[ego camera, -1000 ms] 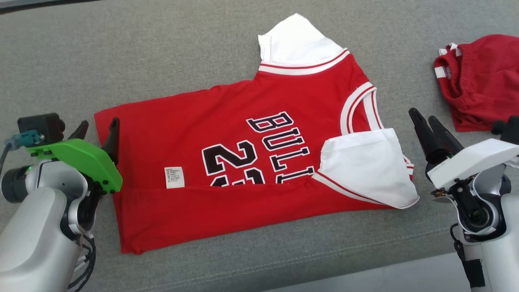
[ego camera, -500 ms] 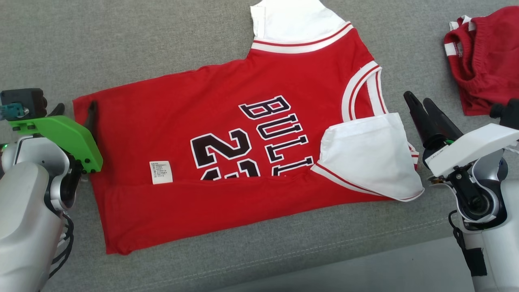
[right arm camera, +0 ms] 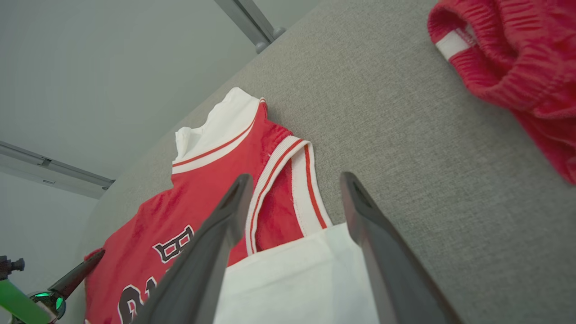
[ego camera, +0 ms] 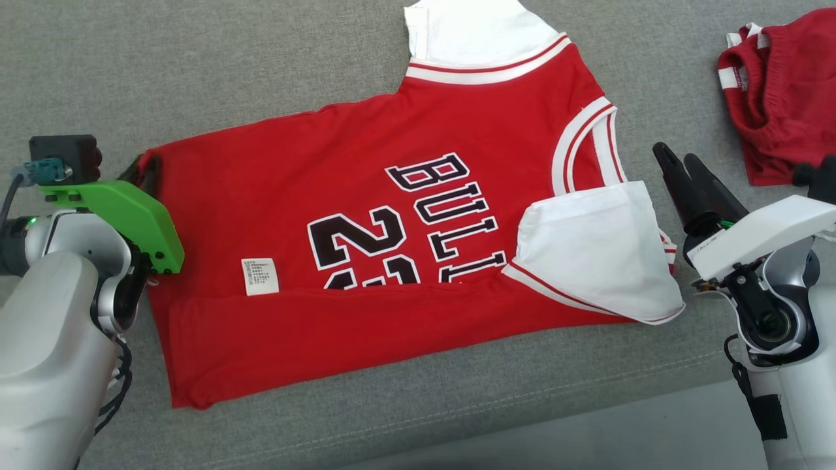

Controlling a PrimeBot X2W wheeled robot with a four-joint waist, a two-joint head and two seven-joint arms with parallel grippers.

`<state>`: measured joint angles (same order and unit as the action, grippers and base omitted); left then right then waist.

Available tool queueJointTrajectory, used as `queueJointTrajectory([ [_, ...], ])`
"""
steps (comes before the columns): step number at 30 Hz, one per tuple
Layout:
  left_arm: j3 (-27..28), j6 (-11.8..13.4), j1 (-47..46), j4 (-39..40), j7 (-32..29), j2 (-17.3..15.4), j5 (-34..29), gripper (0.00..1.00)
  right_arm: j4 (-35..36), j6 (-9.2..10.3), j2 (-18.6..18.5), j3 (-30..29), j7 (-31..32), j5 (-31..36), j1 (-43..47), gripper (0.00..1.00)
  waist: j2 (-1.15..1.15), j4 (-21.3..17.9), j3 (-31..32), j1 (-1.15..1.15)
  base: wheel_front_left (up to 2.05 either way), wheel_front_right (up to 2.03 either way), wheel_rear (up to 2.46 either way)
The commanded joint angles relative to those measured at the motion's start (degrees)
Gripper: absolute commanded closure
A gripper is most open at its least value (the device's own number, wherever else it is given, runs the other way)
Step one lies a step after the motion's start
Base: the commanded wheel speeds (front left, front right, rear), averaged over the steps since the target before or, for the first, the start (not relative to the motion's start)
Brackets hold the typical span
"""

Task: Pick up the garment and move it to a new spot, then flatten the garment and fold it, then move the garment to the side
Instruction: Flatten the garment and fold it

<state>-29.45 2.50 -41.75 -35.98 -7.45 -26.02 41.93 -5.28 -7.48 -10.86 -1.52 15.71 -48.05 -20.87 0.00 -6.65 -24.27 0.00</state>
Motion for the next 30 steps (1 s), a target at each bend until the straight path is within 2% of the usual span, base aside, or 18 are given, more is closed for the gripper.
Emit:
queueJointTrajectory([
  [1, -0.1, -0.3, -0.4, -0.4, 0.3, 0.0, -0.6, 1.0, -0.2, -0.02, -0.3, -0.2, -0.2, 0.0, -0.9, 0.0, 0.0, 0.3, 0.2, 0.0, 0.0, 0.0, 0.0],
  [7, -1.1, -1.0, 0.9, 2.1, 3.0, 0.5, -1.4, 1.0, -1.2, -0.02, -2.4, 0.7, 1.5, 2.4, -3.7, 0.0, 0.0, 1.9, 1.3, 0.0, 0.0, 0.0, 0.0],
  [13, -1.7, -0.4, 2.6, 7.5, 6.0, 1.0, -2.2, 1.0, -4.5, -0.02, -6.5, 2.9, 5.5, 6.7, -11.5, 0.0, 0.0, 4.0, 1.3, 0.0, 0.0, 0.0, 0.0],
  [22, -3.2, 1.7, 3.8, 15.1, 8.6, 2.6, -3.9, 1.0, -14.5, -0.01, -10.1, 8.3, 11.8, 11.8, -28.8, 0.0, 0.0, 8.3, -1.9, 0.0, 0.0, 0.0, 0.0],
  [30, -4.8, 1.1, -0.1, 17.3, 9.1, 5.9, -4.8, 1.0, -24.1, -0.01, -12.5, 13.1, 14.4, 15.9, -40.5, 0.0, 0.0, 13.6, -6.1, 0.0, 0.0, 0.0, 0.0],
])
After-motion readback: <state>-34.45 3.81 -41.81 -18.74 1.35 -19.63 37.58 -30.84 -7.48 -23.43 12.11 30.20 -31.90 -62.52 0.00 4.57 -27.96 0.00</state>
